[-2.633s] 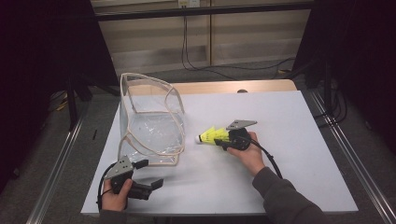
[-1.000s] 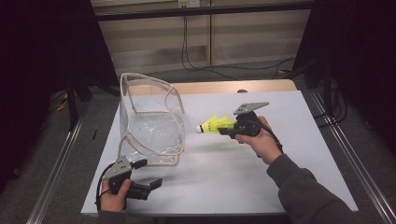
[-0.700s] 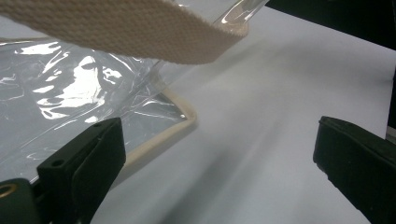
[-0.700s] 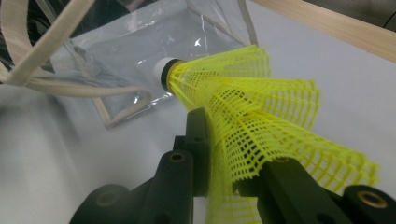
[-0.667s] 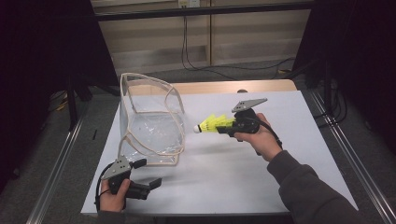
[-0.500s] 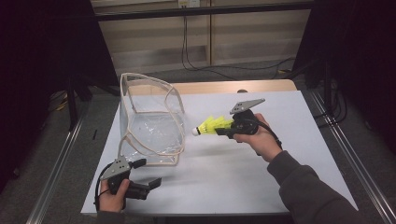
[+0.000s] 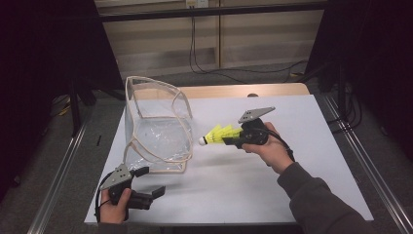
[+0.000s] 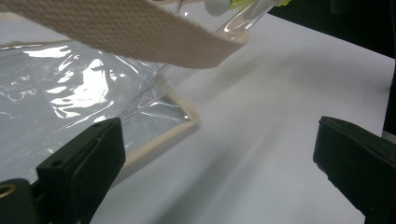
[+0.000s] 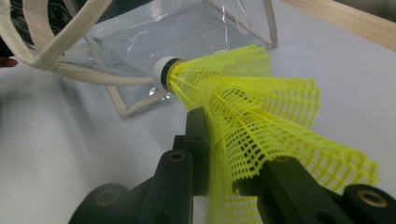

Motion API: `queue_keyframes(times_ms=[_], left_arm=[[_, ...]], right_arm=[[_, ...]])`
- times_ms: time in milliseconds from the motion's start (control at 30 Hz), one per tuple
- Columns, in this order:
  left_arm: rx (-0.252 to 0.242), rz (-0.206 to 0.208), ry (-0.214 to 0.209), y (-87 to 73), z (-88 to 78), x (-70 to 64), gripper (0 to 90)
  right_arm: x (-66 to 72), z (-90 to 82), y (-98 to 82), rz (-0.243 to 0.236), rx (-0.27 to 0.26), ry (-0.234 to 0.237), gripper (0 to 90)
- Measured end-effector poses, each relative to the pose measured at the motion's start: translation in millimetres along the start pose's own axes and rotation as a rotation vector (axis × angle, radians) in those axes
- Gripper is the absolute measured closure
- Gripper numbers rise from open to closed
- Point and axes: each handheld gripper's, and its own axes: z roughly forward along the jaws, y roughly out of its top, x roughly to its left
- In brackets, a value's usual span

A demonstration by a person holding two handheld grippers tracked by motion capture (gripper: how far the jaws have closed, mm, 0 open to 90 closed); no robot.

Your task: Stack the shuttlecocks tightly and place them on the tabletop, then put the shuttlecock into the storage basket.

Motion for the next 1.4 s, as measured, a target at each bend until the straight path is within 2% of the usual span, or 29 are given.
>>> queue_keyframes(times_ms=[200,333,533,667,867,1033,1400], left_arm=[[0.001,0.005,0.003,-0.2,-3.2,0.8,2.3],[-0.001,0.001,0.004,0.3,-3.4,0.3,2.3],[-0.010,0.000,0.003,1.8,-3.4,-0.4,2.3],[-0.006,0.002,-0.001,2.8,-0.6,-0.2,2.3],[-0.001,0.006,-0.008,3.0,3.5,0.1,2.3],[0.012,0.014,-0.017,2.9,4.8,-1.8,2.3],[0.020,0.006,-0.014,7.0,5.5,-7.2,2.3]], right_arm=[[0.4,-0.2,-0.1,0.014,-0.008,0.002,79.5],[2.6,0.0,-0.2,0.005,0.000,-0.004,79.5],[5.4,-8.5,2.8,0.007,-0.015,0.007,79.5],[1.7,-13.9,3.9,0.017,-0.022,0.018,79.6],[-4.1,-20.8,5.4,0.017,-0.015,0.005,79.6],[-10.1,-32.1,8.0,0.026,-0.032,0.009,79.6],[-15.1,-38.9,5.2,-0.006,-0.019,-0.010,79.6]])
